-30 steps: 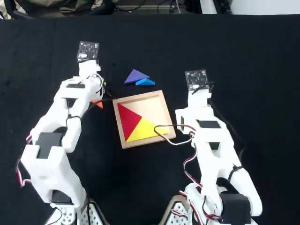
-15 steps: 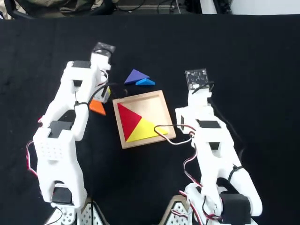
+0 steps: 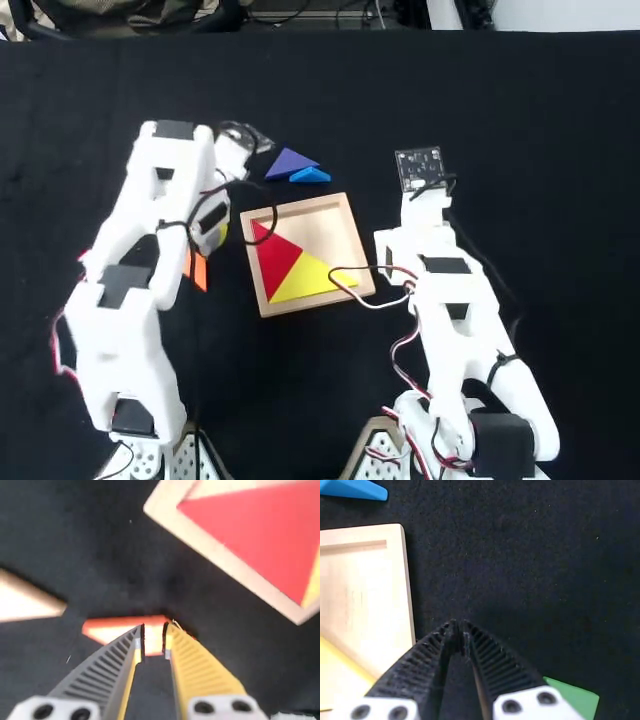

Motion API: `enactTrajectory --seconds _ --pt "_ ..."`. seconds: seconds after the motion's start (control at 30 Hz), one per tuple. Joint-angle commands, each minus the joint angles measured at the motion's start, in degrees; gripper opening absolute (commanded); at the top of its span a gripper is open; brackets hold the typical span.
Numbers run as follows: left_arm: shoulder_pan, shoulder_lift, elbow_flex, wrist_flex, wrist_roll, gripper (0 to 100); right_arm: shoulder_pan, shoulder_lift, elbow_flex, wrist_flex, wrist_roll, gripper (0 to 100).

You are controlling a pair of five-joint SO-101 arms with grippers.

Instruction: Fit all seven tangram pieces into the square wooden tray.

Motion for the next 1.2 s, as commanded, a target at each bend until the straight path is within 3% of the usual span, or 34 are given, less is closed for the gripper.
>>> enactTrajectory --seconds 0.0,0.17,0.27,0.4,0.57,0.67,0.77,0.93,1.17 --pt "-0.3 -10.9 3.7 2.6 -1.9 10 0.8 0.1 -1.0 -1.2 0.6 1.1" --pt "-1.0 -21.5 12.0 5.0 -8.6 11 0.8 0.1 -1.0 -1.2 0.6 1.1" --pt "-3.1 -28.7 17.0 5.9 -23.8 22 0.9 0.1 -0.7 -1.1 0.6 1.1" --pt "-5.7 -34.0 25.0 -2.2 -29.3 25 1.0 0.1 -0.4 -1.4 0.6 1.1" --pt "-7.2 -34.1 37.3 -11.8 -47.9 24 1.1 0.1 -0.4 -1.5 0.7 1.1" --pt "-7.6 -34.1 43.0 -22.4 -49.1 25 1.1 0.1 -0.6 -1.6 0.7 1.1" --pt "-6.8 -34.1 45.9 -27.3 -49.6 25 0.9 0.1 -0.7 -1.6 0.7 1.1" --pt "-6.2 -34.1 46.1 -30.5 -53.4 25 0.8 0.1 -0.7 -1.6 0.7 1.1" --pt "-5.7 -33.9 46.5 -35.3 -53.5 25 0.8 0.1 -0.7 -1.6 0.7 1.1"
